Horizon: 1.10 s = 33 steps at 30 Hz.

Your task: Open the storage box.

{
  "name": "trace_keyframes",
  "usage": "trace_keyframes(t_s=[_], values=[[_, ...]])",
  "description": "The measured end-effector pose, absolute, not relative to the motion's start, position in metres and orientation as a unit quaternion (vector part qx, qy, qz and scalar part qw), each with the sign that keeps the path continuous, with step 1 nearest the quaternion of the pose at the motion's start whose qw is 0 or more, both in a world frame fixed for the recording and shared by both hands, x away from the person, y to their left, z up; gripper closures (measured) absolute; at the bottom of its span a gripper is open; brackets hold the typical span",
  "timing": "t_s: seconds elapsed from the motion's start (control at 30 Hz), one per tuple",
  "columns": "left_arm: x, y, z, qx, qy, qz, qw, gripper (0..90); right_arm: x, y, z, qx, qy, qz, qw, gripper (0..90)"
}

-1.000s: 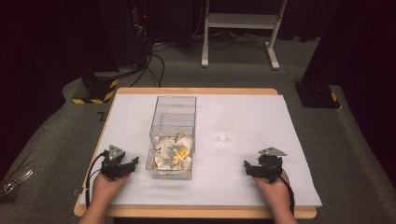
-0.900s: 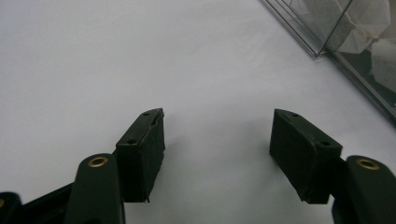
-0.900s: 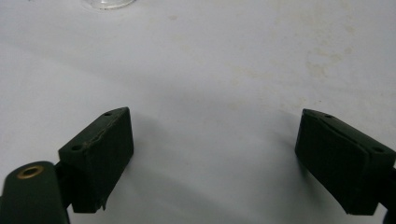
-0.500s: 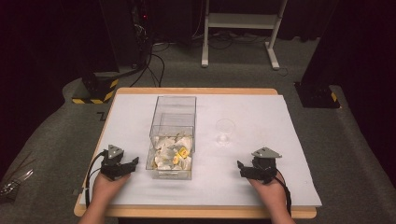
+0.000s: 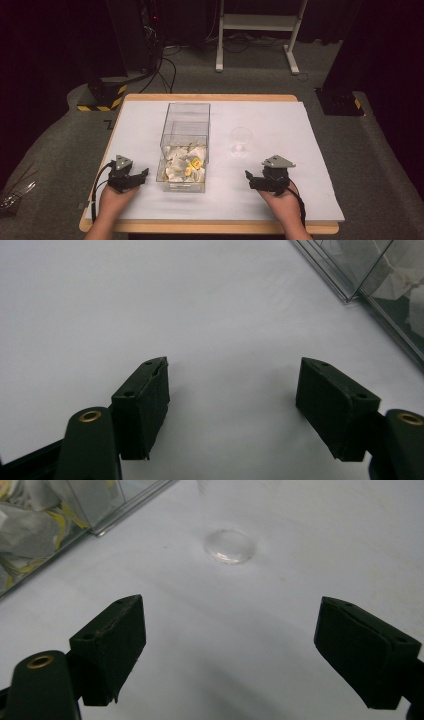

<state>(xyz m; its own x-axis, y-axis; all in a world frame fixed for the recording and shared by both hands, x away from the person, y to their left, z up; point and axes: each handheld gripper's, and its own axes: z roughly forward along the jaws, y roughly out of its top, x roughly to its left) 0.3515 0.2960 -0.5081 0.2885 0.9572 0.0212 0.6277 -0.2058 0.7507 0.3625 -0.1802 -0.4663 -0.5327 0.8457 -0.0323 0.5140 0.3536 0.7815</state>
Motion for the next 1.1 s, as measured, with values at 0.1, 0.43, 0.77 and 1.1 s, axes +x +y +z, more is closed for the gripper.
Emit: trace_keyframes(t_s=[0.1,0.43,0.77,1.1], values=[[0.351,0.296,-0.508,0.734,0.540,0.253,0.325,29.6,0.363,-0.170,-0.464,0.417,0.795,0.381,0.220,13.3],[0.351,0.296,-0.508,0.733,0.541,0.253,0.326,29.6,0.362,-0.144,-0.451,0.383,0.803,0.402,0.217,13.3],[0.352,0.296,-0.508,0.733,0.541,0.252,0.326,29.7,0.361,-0.124,-0.434,0.355,0.806,0.423,0.213,13.2],[0.352,0.296,-0.508,0.734,0.540,0.252,0.326,29.7,0.361,-0.101,-0.419,0.332,0.808,0.441,0.205,13.3]])
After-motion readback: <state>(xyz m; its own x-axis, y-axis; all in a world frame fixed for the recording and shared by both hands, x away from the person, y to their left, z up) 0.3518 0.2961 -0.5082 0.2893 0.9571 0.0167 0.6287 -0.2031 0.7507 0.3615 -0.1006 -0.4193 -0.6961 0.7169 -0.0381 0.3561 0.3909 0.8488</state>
